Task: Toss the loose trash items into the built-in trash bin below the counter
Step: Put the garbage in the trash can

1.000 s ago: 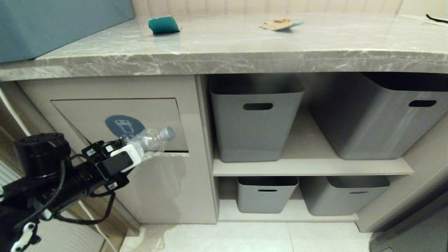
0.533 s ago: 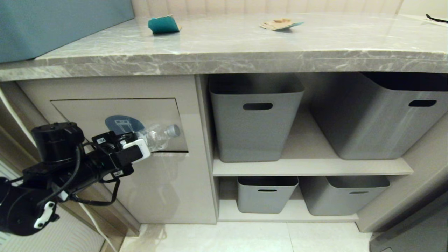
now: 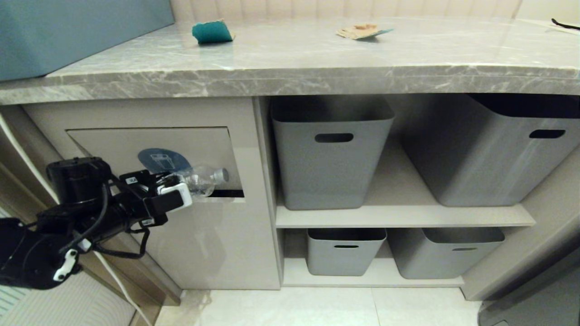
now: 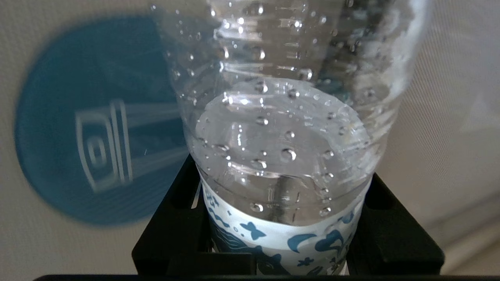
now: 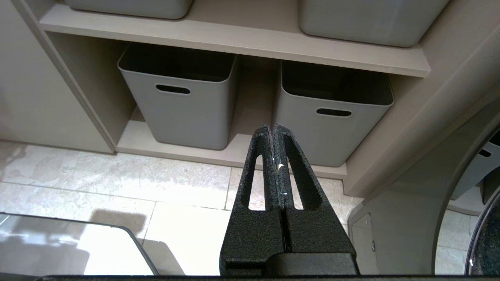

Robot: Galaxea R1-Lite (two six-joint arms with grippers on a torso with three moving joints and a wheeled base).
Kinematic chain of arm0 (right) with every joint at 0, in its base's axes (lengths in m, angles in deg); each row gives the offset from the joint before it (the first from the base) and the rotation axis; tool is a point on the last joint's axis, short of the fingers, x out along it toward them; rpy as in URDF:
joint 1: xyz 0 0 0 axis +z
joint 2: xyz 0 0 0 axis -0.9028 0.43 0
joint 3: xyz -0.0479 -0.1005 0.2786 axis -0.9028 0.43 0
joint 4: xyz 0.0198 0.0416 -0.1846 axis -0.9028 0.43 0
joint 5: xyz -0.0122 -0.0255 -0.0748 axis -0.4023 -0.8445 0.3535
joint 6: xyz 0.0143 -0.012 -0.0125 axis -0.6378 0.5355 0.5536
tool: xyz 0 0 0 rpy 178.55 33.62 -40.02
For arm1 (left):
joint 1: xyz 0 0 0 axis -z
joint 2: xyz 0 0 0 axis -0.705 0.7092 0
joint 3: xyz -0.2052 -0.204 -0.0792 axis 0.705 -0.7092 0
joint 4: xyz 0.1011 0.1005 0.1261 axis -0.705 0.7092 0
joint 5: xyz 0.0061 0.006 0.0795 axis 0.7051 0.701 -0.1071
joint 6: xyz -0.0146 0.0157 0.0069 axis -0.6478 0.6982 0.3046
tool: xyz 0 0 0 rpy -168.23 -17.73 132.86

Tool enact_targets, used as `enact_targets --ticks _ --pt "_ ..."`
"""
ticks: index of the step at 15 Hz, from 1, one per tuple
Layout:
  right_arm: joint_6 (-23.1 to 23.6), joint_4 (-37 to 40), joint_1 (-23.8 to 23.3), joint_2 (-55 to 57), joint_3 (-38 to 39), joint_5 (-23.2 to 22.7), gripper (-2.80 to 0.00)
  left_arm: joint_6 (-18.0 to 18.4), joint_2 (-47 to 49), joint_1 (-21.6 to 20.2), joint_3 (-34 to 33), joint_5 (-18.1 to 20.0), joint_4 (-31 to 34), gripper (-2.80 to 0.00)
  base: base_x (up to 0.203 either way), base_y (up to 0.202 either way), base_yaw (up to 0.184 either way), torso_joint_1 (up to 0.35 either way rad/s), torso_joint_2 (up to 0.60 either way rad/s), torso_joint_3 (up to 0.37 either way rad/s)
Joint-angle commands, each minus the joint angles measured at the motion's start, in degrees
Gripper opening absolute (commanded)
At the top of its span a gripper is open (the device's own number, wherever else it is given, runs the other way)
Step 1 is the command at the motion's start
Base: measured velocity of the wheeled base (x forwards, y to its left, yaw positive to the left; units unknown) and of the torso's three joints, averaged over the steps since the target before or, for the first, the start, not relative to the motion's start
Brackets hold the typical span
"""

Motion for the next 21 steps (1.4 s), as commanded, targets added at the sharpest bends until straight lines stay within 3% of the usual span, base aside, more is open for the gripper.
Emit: enact_targets --ticks 1,6,21 --pt "0.05 0.02 0.02 -0.02 0.00 0.01 -2.80 0.82 2.91 -0.51 4.07 1.27 1.11 -2.80 0.000 0.000 0.000 0.000 0.00 0.000" --pt "0.14 0.02 0.02 0.01 0.00 0.01 -2.80 0.93 6.66 -1.31 11.72 3.20 4.94 -2.80 0.000 0.000 0.000 0.000 0.00 0.000" --pt "0.05 0.02 0.02 -0.01 0.00 -0.08 -2.80 3.57 10.22 -2.31 22.18 4.35 11.27 -2.80 0.000 0.000 0.000 0.000 0.00 0.000"
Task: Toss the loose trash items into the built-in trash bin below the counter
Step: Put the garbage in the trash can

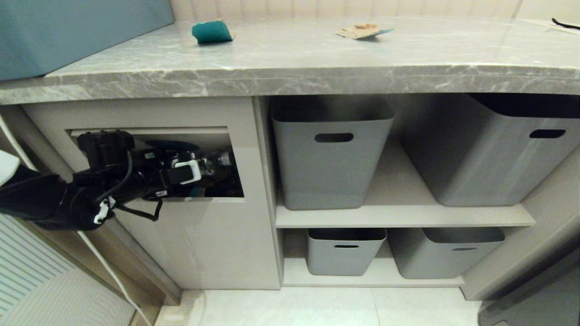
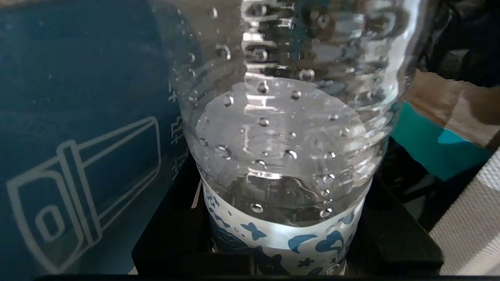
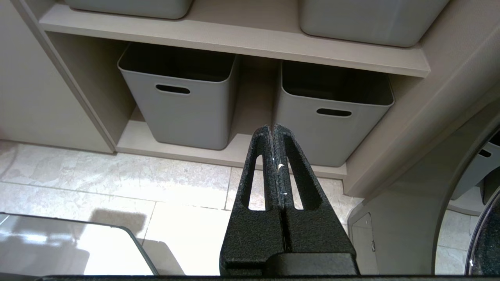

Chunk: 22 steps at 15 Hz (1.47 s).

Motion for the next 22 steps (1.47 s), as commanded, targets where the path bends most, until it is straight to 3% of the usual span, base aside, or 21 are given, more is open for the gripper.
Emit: enact_targets --ticks 1,6,7,22 --pt "0.04 0.04 0.02 0.00 0.00 -0.05 -2.80 0.52 0.44 -0.08 1.21 0.04 -0.06 -2.80 0.000 0.000 0.000 0.000 0.00 0.000" --pt "-0.04 0.04 0.02 0.00 0.00 -0.05 -2.80 0.52 0.35 -0.39 1.39 0.04 -0.11 -2.80 0.000 0.000 0.000 0.000 0.00 0.000" --pt "-0.04 0.04 0.02 -0.04 0.00 -0.05 -2.80 0.52 0.39 -0.43 1.39 0.04 -0.19 0.00 0.000 0.000 0.000 0.000 0.00 0.000" --pt "-0.31 0.04 0.02 -0.08 0.00 -0.04 -2.80 1.32 -0.42 -1.52 0.76 0.26 -0.15 0.00 0.000 0.000 0.000 0.000 0.00 0.000"
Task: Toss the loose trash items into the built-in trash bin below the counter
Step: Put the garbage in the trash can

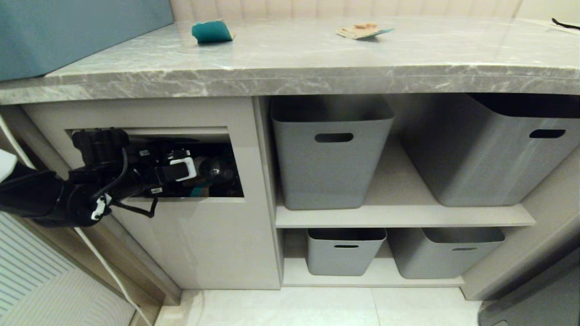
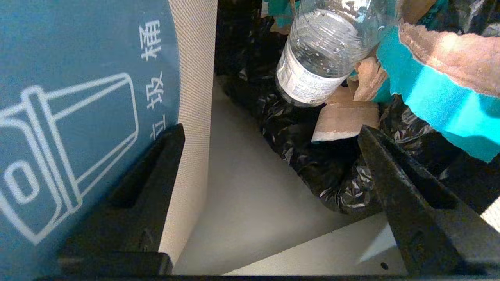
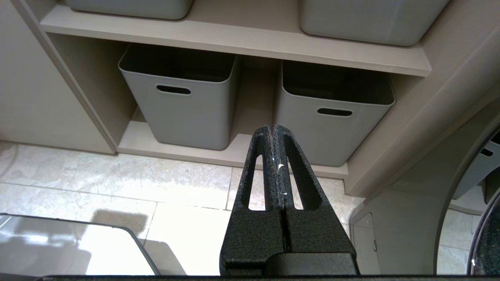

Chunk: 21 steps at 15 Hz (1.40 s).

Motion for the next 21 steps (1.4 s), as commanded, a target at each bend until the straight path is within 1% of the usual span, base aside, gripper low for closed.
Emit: enact_targets --ticks 1,2,4,12,14,15,16,17,19,20,21 --pt "0.09 0.02 0.02 -0.04 0.01 -0.06 -2.80 0.46 -1.62 0.18 -1.54 0.38 -0.29 0.00 0.000 0.000 0.000 0.000 0.00 0.000" --pt "0.07 0.02 0.02 -0.08 0.01 -0.06 -2.80 0.46 -2.71 0.32 -2.91 0.62 -0.42 0.00 0.000 0.000 0.000 0.000 0.00 0.000" --pt "0.16 0.02 0.02 0.01 0.01 -0.06 -2.80 0.57 -6.04 0.41 -8.01 0.70 -1.04 0.00 0.000 0.000 0.000 0.000 0.00 0.000" --pt "0.51 0.02 0.02 -0.08 0.01 0.02 -2.80 0.31 -24.20 0.31 -25.95 0.32 -1.13 0.00 0.000 0.000 0.000 0.000 0.00 0.000" --pt "0.51 0.02 0.02 0.01 0.01 0.02 -2.80 -0.28 -29.47 0.13 -30.22 0.29 -0.81 0.00 0.000 0.000 0.000 0.000 0.00 0.000" --pt "0.51 0.02 0.02 -0.08 0.01 0.02 -2.80 -1.33 -32.06 0.11 -32.10 0.32 -0.63 0.00 0.000 0.000 0.000 0.000 0.00 0.000" --pt "0.51 0.02 0.02 0.01 0.01 0.02 -2.80 -2.44 -34.71 0.10 -33.78 0.34 -0.29 -1.46 0.000 0.000 0.000 0.000 0.00 0.000" --pt "0.51 0.02 0.02 -0.07 0.01 0.02 -2.80 -3.35 -37.40 0.09 -35.29 0.35 0.41 -2.80 0.000 0.000 0.000 0.000 0.00 0.000" --pt "0.51 0.02 0.02 -0.05 0.01 0.02 -2.80 -5.44 -42.50 0.09 -37.42 0.35 2.96 -2.80 0.000 0.000 0.000 0.000 0.00 0.000" --pt "0.51 0.02 0.02 -0.02 0.01 0.02 -2.80 -6.25 -44.99 0.09 -37.84 0.35 5.18 -2.80 0.000 0.000 0.000 0.000 0.00 0.000" --pt "0.51 0.02 0.02 0.01 0.01 0.02 -2.80 -7.80 -47.70 0.05 -37.72 0.12 8.85 -2.80 0.000 0.000 0.000 0.000 0.00 0.000"
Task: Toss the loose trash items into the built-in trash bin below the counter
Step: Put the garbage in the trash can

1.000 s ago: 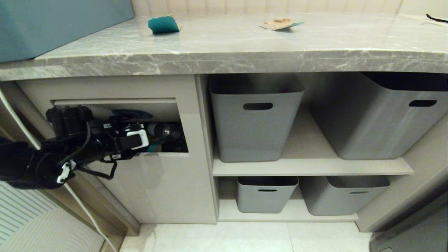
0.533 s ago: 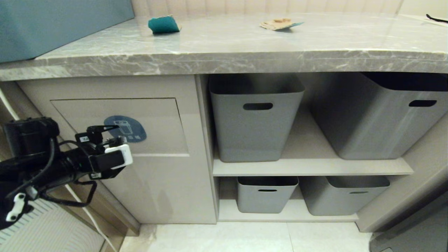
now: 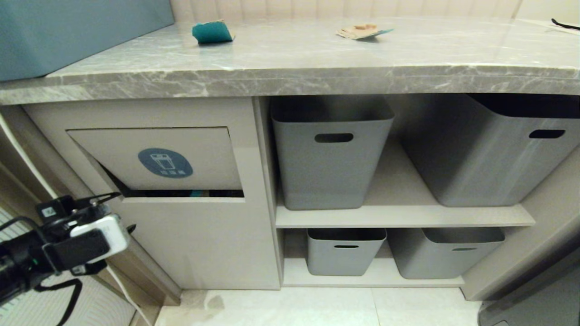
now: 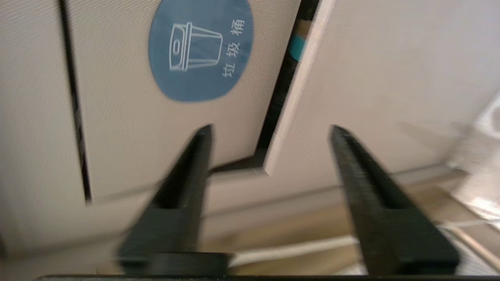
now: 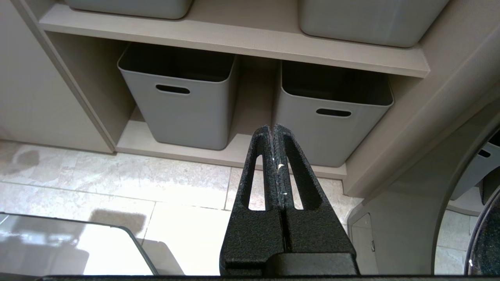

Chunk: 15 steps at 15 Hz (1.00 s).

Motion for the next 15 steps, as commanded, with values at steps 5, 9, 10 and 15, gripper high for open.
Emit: enact_targets --ticks 5,9,10,15 --pt "0.05 0.02 0.02 -0.05 0.00 -0.16 -2.80 -22.00 -11.88 -0.63 9.14 -15.44 27.77 -2.80 0.000 0.000 0.000 0.000 0.00 0.000" --pt "0.22 0.02 0.02 -0.08 0.00 -0.20 -2.80 -30.68 -12.81 -7.36 12.12 -16.38 38.59 -2.80 0.000 0.000 0.000 0.000 0.00 0.000" --pt "0.22 0.02 0.02 -0.08 0.00 -0.20 -2.80 -33.76 -12.55 -9.29 12.25 -16.38 39.50 -2.80 0.000 0.000 0.000 0.000 0.00 0.000" --pt "0.22 0.02 0.02 -0.05 0.00 -0.11 -2.80 -51.78 -12.17 -18.00 15.82 -16.07 56.82 -2.80 0.000 0.000 0.000 0.000 0.00 0.000"
